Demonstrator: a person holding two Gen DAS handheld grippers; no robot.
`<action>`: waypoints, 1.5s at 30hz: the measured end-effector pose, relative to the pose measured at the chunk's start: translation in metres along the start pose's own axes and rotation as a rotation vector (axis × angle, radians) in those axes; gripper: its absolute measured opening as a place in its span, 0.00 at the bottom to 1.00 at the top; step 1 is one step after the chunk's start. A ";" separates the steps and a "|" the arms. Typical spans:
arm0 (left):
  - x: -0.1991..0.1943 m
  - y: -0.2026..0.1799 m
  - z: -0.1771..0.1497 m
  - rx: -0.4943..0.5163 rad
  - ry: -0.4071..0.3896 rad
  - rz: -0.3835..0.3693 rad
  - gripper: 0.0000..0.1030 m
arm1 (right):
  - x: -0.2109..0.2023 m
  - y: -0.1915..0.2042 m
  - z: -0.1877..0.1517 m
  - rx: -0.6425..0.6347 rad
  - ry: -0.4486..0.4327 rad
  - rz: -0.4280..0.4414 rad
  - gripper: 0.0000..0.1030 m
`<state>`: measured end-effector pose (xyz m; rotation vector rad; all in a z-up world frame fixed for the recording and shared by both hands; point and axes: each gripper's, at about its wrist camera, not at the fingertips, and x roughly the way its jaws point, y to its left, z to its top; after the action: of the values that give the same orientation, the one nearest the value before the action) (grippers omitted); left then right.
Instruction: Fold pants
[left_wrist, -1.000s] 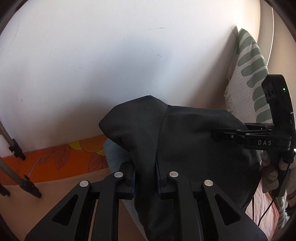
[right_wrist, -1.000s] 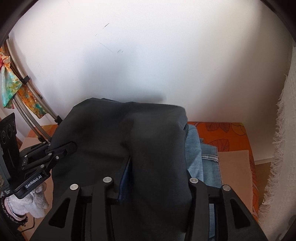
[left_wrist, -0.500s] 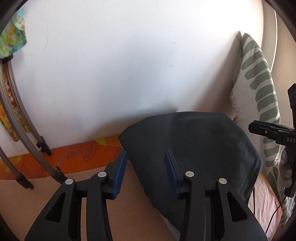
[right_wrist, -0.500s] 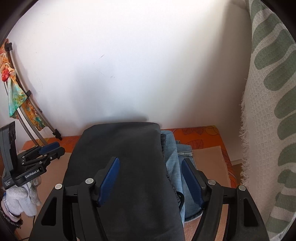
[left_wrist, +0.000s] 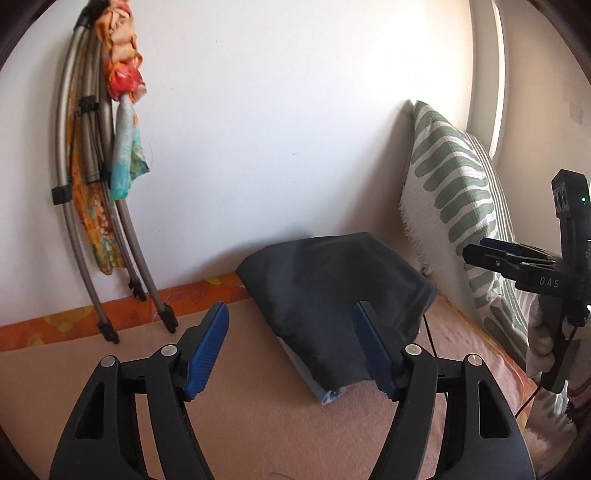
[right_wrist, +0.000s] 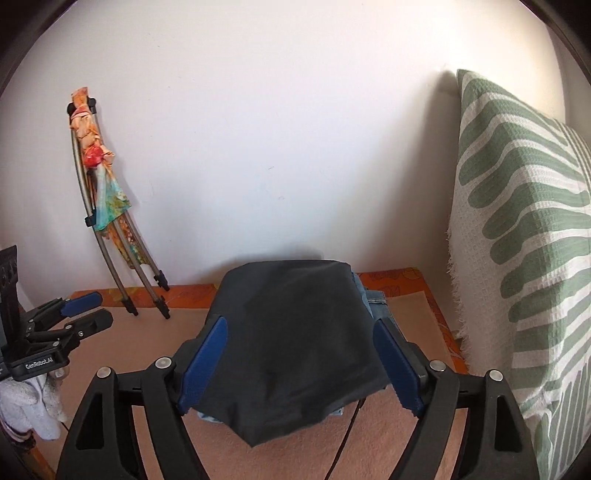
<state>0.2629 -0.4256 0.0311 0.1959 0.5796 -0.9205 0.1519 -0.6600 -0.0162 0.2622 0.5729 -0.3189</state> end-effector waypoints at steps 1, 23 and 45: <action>-0.008 -0.002 -0.003 0.002 -0.007 0.000 0.71 | -0.010 0.007 -0.006 -0.001 -0.005 -0.005 0.84; -0.120 -0.034 -0.096 0.008 -0.009 0.033 0.80 | -0.119 0.083 -0.119 0.064 -0.063 -0.111 1.00; -0.121 -0.018 -0.127 -0.001 0.015 0.070 0.80 | -0.098 0.098 -0.142 0.002 -0.038 -0.135 1.00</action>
<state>0.1428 -0.3020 -0.0062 0.2212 0.5830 -0.8514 0.0411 -0.5017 -0.0607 0.2196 0.5538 -0.4545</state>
